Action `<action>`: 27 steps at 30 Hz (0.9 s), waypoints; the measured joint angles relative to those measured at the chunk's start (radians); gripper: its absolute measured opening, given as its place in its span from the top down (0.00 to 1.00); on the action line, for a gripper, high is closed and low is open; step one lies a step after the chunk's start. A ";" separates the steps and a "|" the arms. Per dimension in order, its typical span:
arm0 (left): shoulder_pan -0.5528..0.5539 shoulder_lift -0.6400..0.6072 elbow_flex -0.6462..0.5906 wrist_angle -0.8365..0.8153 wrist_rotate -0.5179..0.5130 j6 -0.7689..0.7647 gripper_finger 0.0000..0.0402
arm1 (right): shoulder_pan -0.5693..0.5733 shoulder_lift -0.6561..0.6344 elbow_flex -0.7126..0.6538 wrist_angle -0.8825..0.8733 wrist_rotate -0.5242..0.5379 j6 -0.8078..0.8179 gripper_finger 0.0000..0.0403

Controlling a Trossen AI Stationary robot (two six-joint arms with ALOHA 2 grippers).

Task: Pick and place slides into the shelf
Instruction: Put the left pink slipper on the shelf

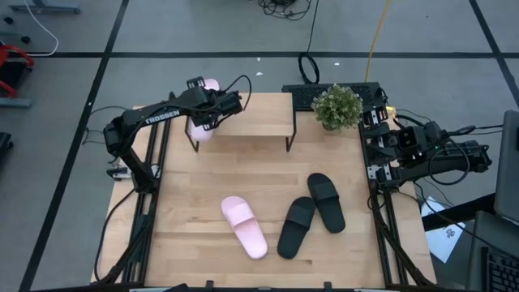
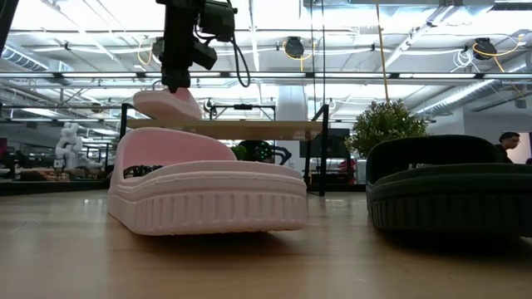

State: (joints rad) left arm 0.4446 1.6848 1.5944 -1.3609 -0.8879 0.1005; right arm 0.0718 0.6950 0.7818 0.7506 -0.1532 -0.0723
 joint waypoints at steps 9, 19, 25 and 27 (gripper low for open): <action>0.005 0.000 0.000 0.000 0.000 0.000 1.00 | 0.000 0.000 0.000 0.000 0.000 0.000 0.74; 0.004 -0.001 -0.091 0.009 -0.003 -0.014 1.00 | 0.000 0.000 0.000 0.000 -0.004 0.000 0.74; 0.004 -0.001 -0.117 0.013 -0.015 -0.035 0.99 | 0.000 0.000 0.000 0.000 -0.004 0.000 0.74; 0.004 -0.001 -0.117 0.018 -0.014 -0.033 0.98 | 0.000 0.000 0.000 0.000 -0.004 0.000 0.74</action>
State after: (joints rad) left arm 0.4484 1.6836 1.4776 -1.3432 -0.9017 0.0674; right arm 0.0719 0.6949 0.7818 0.7506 -0.1574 -0.0723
